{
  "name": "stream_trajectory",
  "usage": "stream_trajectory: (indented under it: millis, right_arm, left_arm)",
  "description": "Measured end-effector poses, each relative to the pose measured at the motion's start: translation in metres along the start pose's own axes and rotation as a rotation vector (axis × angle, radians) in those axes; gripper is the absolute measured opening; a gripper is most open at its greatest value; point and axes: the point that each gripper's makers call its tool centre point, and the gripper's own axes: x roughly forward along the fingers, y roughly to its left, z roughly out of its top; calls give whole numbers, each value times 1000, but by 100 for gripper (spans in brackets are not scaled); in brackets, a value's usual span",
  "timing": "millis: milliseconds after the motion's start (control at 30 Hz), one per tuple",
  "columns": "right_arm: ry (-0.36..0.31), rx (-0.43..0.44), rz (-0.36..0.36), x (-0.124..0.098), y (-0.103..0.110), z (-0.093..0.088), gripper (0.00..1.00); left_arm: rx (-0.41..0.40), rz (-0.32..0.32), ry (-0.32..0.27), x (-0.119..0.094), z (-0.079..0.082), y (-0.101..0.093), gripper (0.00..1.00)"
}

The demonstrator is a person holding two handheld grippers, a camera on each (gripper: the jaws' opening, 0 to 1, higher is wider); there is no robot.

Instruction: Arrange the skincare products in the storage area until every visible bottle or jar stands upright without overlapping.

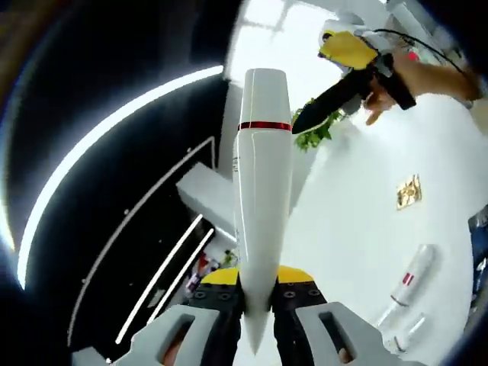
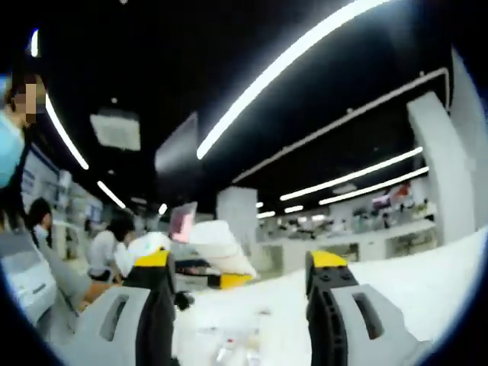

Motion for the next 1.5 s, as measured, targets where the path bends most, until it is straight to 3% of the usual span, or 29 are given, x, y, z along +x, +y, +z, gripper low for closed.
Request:
stream_trajectory:
  millis: [67,233,400,533,700,767,867,933,1033,1100,1167,1200,1300,1433,1500]
  right_arm:
    - [13,87,39,0,0,-5,87]
    - [20,296,141,-1,0,-4,100]
    - [68,371,218,6,6,-5,100]
    - [130,432,275,22,10,-12,98]
    - [277,598,420,42,26,-32,95]
    - [327,619,455,48,30,-40,88]
    - [305,580,432,58,18,-41,64]
    - [317,584,439,59,16,-45,56]
    - [414,607,457,55,18,-59,55]
    - [419,599,462,56,19,-59,50]
    - [452,592,476,56,21,-62,41]
    - [478,559,465,55,22,-68,39]
    - [503,561,485,50,26,-70,33]
    - [488,554,483,44,29,-69,29]
    - [483,546,485,43,31,-70,29]
  left_arm:
    - [90,18,7,1,1,1,12]
    - [241,38,-2,0,7,4,12]
    - [380,48,6,-1,11,7,12]
    - [433,51,-18,0,21,8,12]
    - [573,59,-119,0,50,-1,12]
    - [632,58,-142,0,58,-4,12]
    - [678,46,-163,0,62,-5,12]
    - [745,45,-172,3,63,-5,12]
    - [789,53,-161,4,58,-8,12]
    - [881,33,-182,6,59,-18,13]
    - [981,84,-203,8,65,-20,13]
    - [989,101,-207,7,67,-20,13]
    - [977,76,-250,8,77,-27,13]
    - [1119,110,-346,8,86,-28,13]
    - [1113,109,-356,10,84,-29,13]
